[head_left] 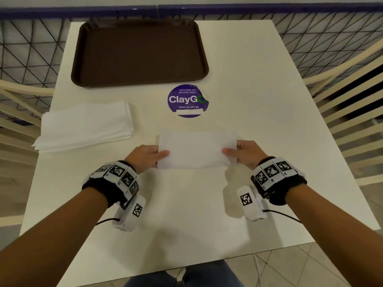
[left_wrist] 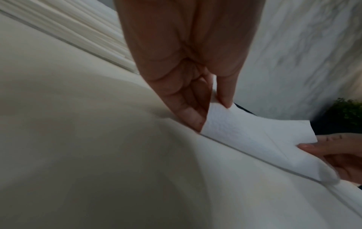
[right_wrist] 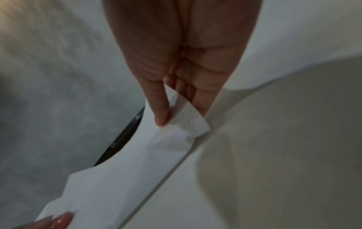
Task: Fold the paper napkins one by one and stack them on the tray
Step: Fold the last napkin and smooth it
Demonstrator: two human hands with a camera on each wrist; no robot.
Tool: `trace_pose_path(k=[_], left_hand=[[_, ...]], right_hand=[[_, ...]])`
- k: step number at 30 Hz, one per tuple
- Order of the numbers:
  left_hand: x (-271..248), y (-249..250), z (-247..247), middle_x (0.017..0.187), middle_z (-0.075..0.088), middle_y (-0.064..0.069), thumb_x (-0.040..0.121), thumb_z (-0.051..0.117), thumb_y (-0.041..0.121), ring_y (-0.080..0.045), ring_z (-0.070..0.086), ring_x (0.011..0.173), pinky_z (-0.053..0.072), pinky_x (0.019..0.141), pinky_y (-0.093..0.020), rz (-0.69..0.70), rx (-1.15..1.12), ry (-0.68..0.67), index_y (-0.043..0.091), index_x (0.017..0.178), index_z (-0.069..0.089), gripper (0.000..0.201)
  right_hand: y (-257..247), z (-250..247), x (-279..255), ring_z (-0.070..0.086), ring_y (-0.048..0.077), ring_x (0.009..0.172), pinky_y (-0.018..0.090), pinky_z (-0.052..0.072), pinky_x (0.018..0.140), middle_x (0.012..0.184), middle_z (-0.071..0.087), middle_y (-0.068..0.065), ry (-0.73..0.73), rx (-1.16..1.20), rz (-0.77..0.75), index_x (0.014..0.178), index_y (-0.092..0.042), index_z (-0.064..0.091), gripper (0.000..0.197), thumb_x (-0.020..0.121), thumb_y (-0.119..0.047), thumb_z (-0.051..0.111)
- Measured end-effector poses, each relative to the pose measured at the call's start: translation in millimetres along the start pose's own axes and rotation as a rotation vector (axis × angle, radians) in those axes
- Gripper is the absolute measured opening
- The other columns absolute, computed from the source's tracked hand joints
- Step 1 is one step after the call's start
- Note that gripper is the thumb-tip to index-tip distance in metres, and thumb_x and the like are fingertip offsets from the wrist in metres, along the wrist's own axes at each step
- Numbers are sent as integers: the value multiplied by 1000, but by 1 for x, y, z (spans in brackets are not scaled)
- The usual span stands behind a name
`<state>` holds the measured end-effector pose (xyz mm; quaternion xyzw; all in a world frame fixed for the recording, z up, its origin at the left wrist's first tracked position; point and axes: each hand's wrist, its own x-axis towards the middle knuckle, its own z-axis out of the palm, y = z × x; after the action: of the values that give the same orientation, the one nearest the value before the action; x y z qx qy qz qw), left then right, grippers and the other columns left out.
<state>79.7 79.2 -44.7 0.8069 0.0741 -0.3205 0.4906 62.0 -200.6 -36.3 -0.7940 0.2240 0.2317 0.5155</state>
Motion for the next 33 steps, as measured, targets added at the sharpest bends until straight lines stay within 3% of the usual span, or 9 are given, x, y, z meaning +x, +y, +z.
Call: trace_pose_path(k=[4,9,11,13,17,20,28,30,33], left_hand=[[-1,6,-2,78,65,-1,88,61,28,-17,63,72,50,78,-22,-48,59,2,17,69,60,22],[-2,8,-5,84,66,-8,89,60,27,-22,65,76,51,83,-29,-133,110,-40,7,85,63,21],[-2,9,-6,87,67,-12,88,61,28,-26,66,79,52,88,-33,-155,135,-33,1,92,63,27],[-2,10,-6,80,66,-11,87,62,29,-22,65,71,52,85,-31,-166,161,-11,4,80,58,26],[-1,12,-2,57,56,-2,88,61,30,1,54,34,44,61,-15,-163,273,71,13,57,39,41],[-2,13,0,56,54,-1,89,59,32,3,49,28,41,50,-12,-175,319,84,14,56,37,44],[-4,22,5,62,57,-4,92,54,34,-20,58,62,44,65,-24,-207,465,55,11,61,44,39],[-6,27,6,82,65,-12,92,53,35,-26,59,80,48,81,-31,-210,530,40,-1,87,60,37],[-9,31,8,108,66,-19,92,51,34,-32,61,102,46,92,-34,-223,591,68,-8,112,56,47]], right_hand=[[2,1,2,63,31,88,42,54,82,102,64,20,-66,49,119,108,4,64,27,85,-11,65],[2,6,10,61,34,78,53,49,91,77,57,20,-40,-148,118,59,-10,46,36,80,-27,70],[1,9,11,65,42,84,53,49,92,77,58,19,-27,-186,109,58,-13,44,38,81,-28,69],[-2,11,10,65,40,84,49,50,92,78,60,18,-8,-208,115,59,-13,45,35,82,-28,68],[-5,11,7,51,23,63,32,45,67,59,50,6,53,-276,109,54,-14,40,42,86,-27,64],[-7,11,6,42,16,50,24,35,53,54,44,3,75,-353,103,54,-13,35,46,87,-29,63],[-12,15,5,33,16,48,24,26,48,52,35,6,90,-524,105,53,-14,28,52,88,-34,60],[-13,16,4,32,16,48,24,25,48,52,34,6,91,-541,102,52,-13,26,53,88,-34,60],[-14,16,3,32,16,47,25,24,48,51,33,6,94,-526,98,52,-13,26,54,87,-32,61]])
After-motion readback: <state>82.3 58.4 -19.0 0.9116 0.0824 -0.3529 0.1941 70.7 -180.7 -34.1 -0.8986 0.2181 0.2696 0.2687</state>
